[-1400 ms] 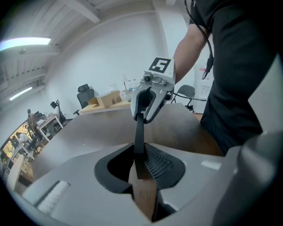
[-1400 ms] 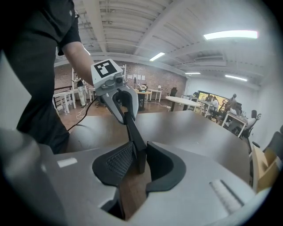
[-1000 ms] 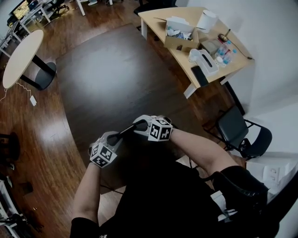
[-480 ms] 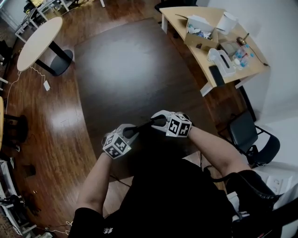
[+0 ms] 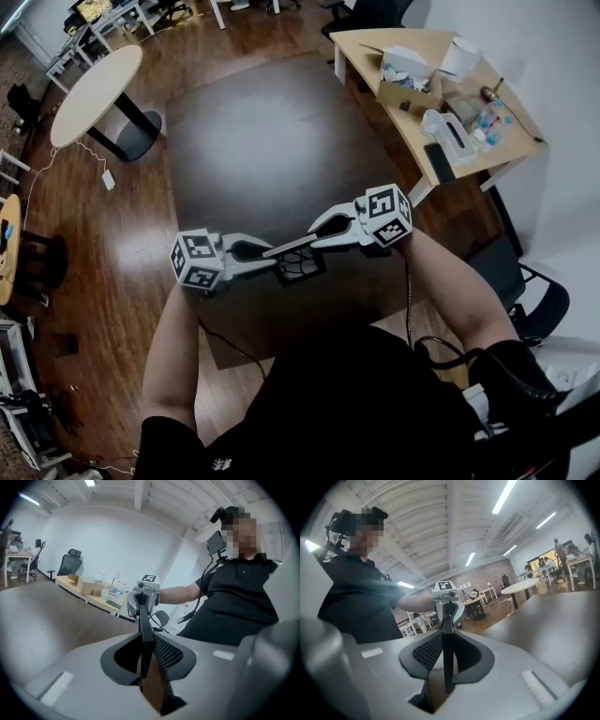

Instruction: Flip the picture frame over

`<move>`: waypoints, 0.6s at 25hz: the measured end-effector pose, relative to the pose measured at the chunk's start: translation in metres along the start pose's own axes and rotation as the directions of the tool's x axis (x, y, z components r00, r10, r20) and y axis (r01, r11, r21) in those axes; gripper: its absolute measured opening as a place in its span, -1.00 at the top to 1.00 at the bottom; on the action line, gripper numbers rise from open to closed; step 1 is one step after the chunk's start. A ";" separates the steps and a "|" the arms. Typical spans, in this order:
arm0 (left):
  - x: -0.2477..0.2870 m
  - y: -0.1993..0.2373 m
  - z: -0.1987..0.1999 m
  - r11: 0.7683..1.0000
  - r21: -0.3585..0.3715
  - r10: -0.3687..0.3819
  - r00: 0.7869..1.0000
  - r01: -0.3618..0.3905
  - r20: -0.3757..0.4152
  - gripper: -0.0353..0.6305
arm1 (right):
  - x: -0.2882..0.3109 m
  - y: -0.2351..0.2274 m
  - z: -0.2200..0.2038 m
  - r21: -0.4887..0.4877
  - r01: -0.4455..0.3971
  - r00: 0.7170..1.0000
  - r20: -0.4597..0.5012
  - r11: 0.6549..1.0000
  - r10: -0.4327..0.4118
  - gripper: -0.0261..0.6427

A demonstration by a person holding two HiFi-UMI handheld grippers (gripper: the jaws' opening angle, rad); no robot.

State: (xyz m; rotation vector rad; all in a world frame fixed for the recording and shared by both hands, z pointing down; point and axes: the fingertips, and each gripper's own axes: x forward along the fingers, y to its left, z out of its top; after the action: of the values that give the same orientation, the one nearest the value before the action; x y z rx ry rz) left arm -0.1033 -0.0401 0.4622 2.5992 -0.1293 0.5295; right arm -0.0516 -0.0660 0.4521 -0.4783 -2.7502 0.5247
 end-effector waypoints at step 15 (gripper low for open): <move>0.004 0.059 -0.023 0.915 0.200 0.364 0.931 -0.350 -0.037 0.68 | 0.014 -0.057 -0.026 -0.138 0.265 0.955 -0.102 0.954 -0.280 0.65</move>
State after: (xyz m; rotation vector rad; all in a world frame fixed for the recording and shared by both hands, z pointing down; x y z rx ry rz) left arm -0.1180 -0.0813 0.5086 2.7492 -0.5649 0.8007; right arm -0.0698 -0.1032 0.5015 -0.1452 -2.6813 0.2499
